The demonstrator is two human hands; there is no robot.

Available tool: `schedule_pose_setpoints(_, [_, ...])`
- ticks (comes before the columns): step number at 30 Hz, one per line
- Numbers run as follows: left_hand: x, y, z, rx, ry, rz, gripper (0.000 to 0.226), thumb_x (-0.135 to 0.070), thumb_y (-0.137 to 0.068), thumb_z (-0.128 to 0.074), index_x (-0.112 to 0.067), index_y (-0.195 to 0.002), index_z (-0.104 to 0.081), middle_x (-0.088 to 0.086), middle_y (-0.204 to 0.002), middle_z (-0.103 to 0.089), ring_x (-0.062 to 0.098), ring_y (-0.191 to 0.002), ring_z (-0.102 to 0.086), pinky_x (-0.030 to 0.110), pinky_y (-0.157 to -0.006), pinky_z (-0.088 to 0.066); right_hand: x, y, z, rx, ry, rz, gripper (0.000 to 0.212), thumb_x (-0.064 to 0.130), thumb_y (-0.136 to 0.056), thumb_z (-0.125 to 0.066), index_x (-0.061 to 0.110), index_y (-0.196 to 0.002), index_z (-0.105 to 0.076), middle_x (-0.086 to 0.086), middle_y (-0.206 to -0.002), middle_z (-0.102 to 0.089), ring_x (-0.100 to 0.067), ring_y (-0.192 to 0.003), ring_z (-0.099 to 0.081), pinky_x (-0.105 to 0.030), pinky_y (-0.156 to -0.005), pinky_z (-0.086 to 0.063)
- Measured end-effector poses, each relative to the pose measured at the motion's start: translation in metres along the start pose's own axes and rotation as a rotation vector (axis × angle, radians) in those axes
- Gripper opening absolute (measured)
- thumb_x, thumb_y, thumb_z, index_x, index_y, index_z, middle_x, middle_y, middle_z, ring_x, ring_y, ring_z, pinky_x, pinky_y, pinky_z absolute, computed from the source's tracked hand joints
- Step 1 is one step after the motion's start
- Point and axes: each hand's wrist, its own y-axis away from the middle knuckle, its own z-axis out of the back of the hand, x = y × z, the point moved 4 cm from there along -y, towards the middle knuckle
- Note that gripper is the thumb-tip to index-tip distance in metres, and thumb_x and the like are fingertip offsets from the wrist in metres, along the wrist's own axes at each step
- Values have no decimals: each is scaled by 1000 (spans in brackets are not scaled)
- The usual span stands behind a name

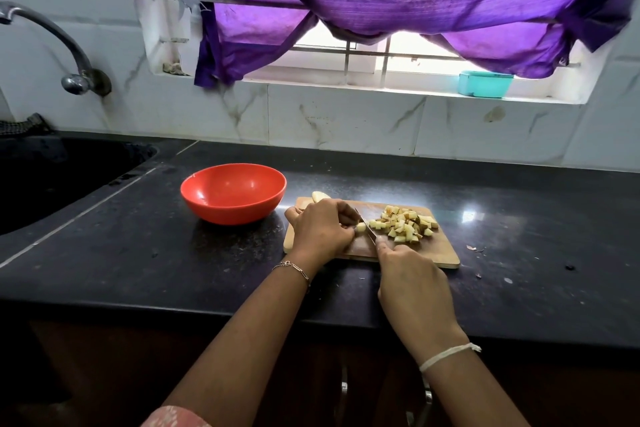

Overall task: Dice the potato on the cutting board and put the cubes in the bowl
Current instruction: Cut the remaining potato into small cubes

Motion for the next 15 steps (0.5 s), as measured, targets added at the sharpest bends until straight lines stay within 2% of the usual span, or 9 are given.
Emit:
schedule_pose_setpoints(3, [1, 0, -1, 2, 8, -12, 12, -29, -73, -73, -39, -70, -66, -20, -78, -72, -1, -89, -66, 45, -97, -43, -3, -3, -2, 1, -8, -24, 52, 9, -100, -35, 22, -150, -31, 0, -125, -58, -20, -106, -62, -29, -79, -50])
schedule_pose_setpoints(8, [0, 0, -1, -19, 19, -35, 10, -33, -73, -78, -32, -82, -73, -16, -80, -73, 1, -89, -67, 46, -94, -46, -11, 6, -5, -7, -69, -85, 58, 14, -97, -43, 29, -150, -28, 4, -111, -58, -16, -98, -62, -27, -72, -49])
schedule_pose_setpoints(15, [0, 0, 0, -15, 5, -32, 17, -27, -72, -78, -33, -73, -63, -15, -79, -73, 4, -90, -67, 46, -95, -44, -7, 16, -4, -15, -88, -92, 56, 15, -98, -41, 32, -149, -29, 5, -106, -58, -17, -96, -63, -29, -70, -49])
